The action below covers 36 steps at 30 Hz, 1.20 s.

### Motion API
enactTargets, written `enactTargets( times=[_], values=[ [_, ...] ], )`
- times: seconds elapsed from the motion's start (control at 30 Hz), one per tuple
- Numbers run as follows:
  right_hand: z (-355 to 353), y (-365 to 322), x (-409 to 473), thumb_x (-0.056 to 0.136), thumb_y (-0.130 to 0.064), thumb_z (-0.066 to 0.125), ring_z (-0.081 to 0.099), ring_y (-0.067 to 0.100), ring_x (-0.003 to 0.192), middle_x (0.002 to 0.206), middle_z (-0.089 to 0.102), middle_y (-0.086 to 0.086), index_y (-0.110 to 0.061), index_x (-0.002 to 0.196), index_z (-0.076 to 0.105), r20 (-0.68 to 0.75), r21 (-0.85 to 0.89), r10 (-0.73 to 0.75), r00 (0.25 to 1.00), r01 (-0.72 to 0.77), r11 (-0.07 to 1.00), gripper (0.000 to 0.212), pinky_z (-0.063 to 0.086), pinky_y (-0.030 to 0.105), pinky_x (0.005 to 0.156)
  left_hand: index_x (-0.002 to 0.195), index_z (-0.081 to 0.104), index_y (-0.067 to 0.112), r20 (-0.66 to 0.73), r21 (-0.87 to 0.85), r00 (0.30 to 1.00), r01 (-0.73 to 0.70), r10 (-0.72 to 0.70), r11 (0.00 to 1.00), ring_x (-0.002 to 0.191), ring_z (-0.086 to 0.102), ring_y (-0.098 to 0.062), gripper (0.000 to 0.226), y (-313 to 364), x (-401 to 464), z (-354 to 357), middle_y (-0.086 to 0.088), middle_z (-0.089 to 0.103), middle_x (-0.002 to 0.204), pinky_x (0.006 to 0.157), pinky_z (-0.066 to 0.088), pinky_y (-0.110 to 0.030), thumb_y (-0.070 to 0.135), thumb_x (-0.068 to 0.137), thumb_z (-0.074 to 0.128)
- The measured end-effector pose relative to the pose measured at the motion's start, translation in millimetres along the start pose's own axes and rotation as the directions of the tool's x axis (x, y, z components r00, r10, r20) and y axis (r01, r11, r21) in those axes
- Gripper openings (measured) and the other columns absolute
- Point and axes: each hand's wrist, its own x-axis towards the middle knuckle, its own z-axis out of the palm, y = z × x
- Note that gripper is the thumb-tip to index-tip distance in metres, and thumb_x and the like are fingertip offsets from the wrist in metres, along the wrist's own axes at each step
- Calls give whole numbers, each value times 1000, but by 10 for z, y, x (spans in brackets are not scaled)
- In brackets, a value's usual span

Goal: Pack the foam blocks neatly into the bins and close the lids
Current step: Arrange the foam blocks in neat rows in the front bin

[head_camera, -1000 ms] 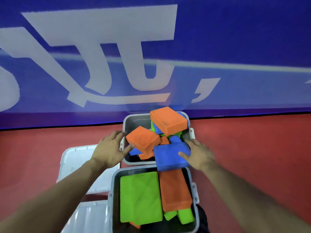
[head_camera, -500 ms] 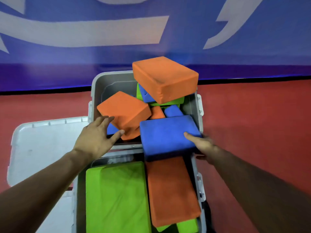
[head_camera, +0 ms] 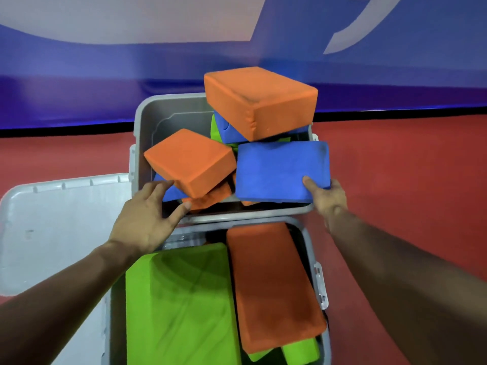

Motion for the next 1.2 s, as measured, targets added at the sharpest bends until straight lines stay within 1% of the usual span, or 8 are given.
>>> enactTargets(
  times=[0.07, 0.17, 0.3, 0.4, 0.57, 0.87, 1.03, 1.2],
  values=[
    [11, 95, -21, 79, -53, 77, 64, 26, 108, 118, 68, 3, -17, 126, 61, -23, -46, -49, 999, 47, 998, 62, 50, 34, 96, 149, 47, 22, -5, 11, 1000, -27, 27, 1000, 132, 52, -31, 72, -18, -14, 133, -7, 51, 146, 111, 43, -45, 66, 92, 55],
    [-41, 127, -129, 77, -64, 73, 50, 34, 129, 138, 53, 10, -21, 146, 44, -94, -243, -176, 980, 149, 958, 86, 42, 42, 107, 151, 44, 20, -72, -23, 997, -23, 21, 999, 133, 50, -32, 72, -41, -64, 306, -8, 49, 147, 112, 40, -45, 61, 93, 58],
    [37, 279, -640, 86, -58, 66, 44, 31, 129, 142, 45, 10, -18, 145, 43, -189, -401, -541, 820, 438, 805, 75, 37, 46, 107, 153, 40, 18, -126, -57, 992, -25, 18, 998, 135, 48, -30, 81, -71, -248, 481, -8, 48, 148, 114, 39, -44, 70, 91, 51],
    [163, 496, -938, 90, -54, 62, 48, 24, 127, 138, 50, 2, -18, 136, 54, 40, -358, -712, 701, 675, 645, 59, 41, 43, 107, 151, 43, 16, -158, -37, 987, -41, 35, 998, 137, 47, -30, 88, -150, -383, 523, -8, 48, 150, 115, 38, -43, 75, 86, 42],
    [296, 535, -1131, 85, -73, 45, 47, 14, 134, 146, 48, -11, -31, 144, 48, 534, -387, -652, 538, 841, 377, 72, 37, 41, 114, 149, 47, 17, -259, -46, 966, -38, 25, 998, 135, 49, -28, 82, -362, -598, 320, -6, 48, 149, 111, 40, -43, 72, 89, 54],
    [-328, 747, -2376, 96, -60, 51, 38, 23, 144, 159, 38, 2, -25, 152, 41, 555, -477, -704, 443, 863, 166, 67, 29, 39, 120, 151, 44, 20, -406, -179, 914, -51, -27, 982, 138, 47, -27, 76, -300, -2406, 181, -6, 44, 152, 111, 39, -42, 66, 92, 55],
    [-634, 1079, -3396, 90, -72, 43, 36, 23, 146, 160, 37, 1, -27, 153, 41, 632, -517, -667, 394, 856, 15, 77, 29, 40, 120, 148, 47, 21, -301, -166, 953, -16, -35, 986, 136, 49, -32, 73, -221, -3507, 260, -11, 48, 150, 111, 41, -43, 68, 93, 52],
    [-659, 1239, -3669, 93, -69, 44, 30, 24, 149, 164, 29, 1, -29, 155, 34, 640, -536, -640, 425, 844, 24, 75, 26, 42, 121, 149, 46, 21, -299, -165, 954, -24, -27, 986, 135, 51, -31, 77, -151, -3787, 307, -10, 49, 149, 111, 42, -44, 73, 92, 49]
  ],
)
